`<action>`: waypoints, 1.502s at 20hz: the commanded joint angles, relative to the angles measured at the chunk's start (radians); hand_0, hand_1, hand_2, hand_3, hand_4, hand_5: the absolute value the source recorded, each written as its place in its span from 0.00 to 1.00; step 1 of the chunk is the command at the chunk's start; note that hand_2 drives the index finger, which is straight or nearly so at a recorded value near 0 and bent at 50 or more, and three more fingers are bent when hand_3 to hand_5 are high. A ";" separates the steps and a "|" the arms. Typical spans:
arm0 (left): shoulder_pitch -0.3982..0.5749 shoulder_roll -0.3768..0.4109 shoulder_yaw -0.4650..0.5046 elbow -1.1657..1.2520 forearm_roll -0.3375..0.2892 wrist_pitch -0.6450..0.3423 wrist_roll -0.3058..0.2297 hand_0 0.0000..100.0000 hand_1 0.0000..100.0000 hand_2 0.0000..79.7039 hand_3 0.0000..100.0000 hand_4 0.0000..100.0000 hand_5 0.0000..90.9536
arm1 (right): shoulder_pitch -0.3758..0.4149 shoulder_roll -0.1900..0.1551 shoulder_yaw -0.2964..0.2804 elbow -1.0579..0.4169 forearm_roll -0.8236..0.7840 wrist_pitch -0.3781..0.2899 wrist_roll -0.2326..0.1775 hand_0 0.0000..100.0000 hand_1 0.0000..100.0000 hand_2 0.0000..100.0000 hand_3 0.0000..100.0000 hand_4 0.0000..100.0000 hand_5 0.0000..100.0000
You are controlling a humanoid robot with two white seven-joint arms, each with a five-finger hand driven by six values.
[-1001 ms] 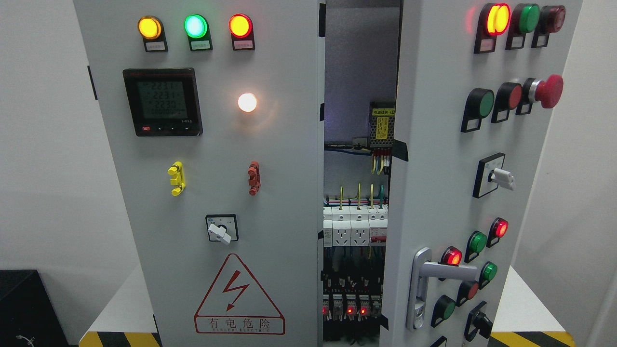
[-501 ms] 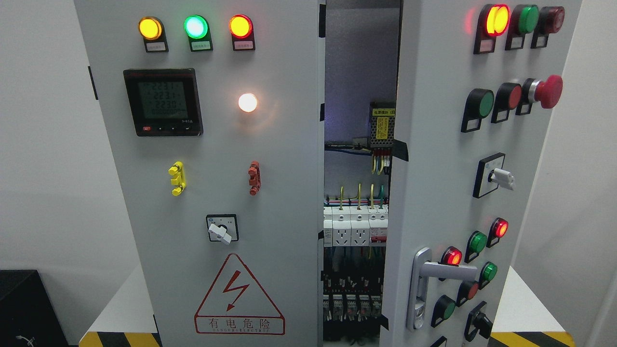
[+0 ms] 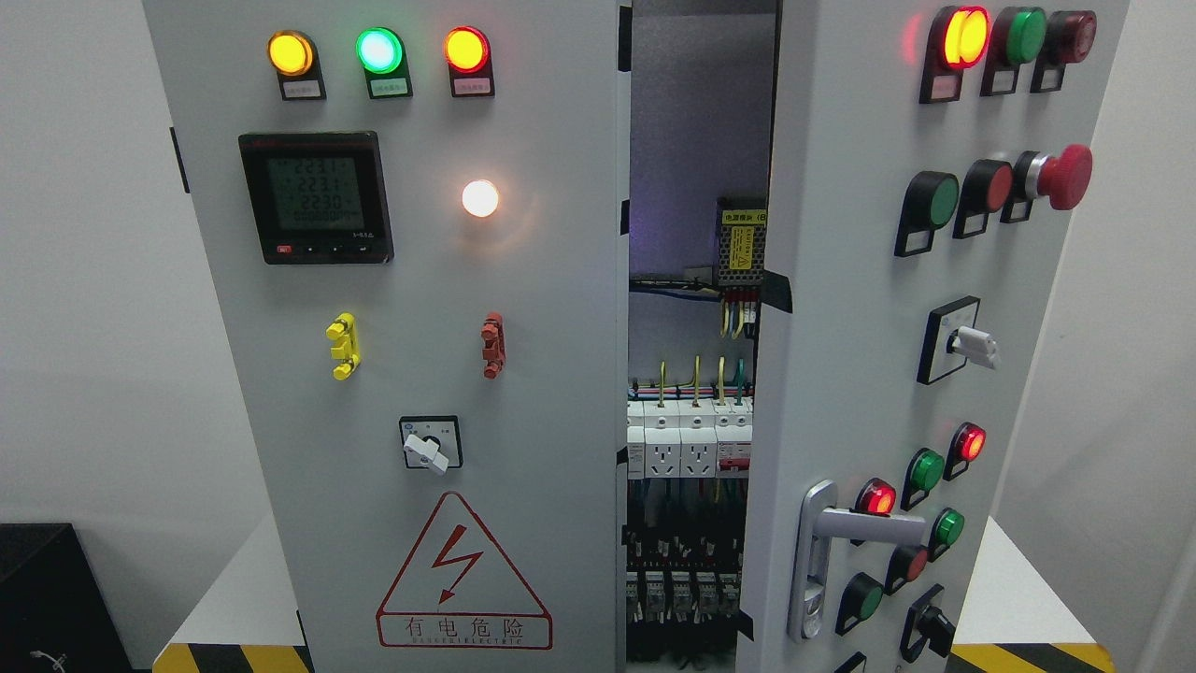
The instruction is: Open door with both hands
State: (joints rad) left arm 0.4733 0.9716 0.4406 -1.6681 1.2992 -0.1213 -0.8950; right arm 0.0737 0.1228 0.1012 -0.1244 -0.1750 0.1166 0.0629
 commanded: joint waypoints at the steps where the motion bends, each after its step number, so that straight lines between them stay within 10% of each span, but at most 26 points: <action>1: -0.657 0.441 -0.666 -0.176 0.057 -0.003 -0.004 0.12 0.56 0.00 0.00 0.00 0.00 | 0.000 0.000 0.000 -0.001 0.000 0.000 0.000 0.06 0.14 0.00 0.00 0.00 0.00; 8: -1.483 0.389 -1.494 -0.185 0.137 0.005 0.010 0.12 0.56 0.00 0.00 0.00 0.00 | 0.000 0.000 0.000 -0.001 -0.001 0.000 0.000 0.06 0.14 0.00 0.00 0.00 0.00; 12: -1.708 0.241 -1.684 -0.118 0.184 0.147 0.157 0.12 0.56 0.00 0.00 0.00 0.00 | 0.000 0.000 0.000 -0.001 0.000 0.000 0.000 0.06 0.14 0.00 0.00 0.00 0.00; 17: -2.072 0.037 -2.049 0.017 0.298 0.223 0.192 0.12 0.56 0.00 0.00 0.00 0.00 | 0.000 0.001 0.000 -0.001 0.000 0.000 0.000 0.06 0.14 0.00 0.00 0.00 0.00; 24: -2.093 -0.243 -2.094 0.106 0.319 0.140 0.297 0.12 0.56 0.00 0.00 0.00 0.00 | 0.000 0.000 0.000 -0.001 0.000 0.000 0.000 0.06 0.14 0.00 0.00 0.00 0.00; 30: -2.092 -0.332 -2.042 0.113 0.411 0.140 0.350 0.12 0.56 0.00 0.00 0.00 0.00 | 0.000 0.000 0.000 -0.001 0.000 0.000 0.000 0.06 0.14 0.00 0.00 0.00 0.00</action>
State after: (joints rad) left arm -1.5754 0.8805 -1.3834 -1.6323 1.6526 0.0204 -0.5798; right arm 0.0737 0.1228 0.1012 -0.1248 -0.1749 0.1166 0.0630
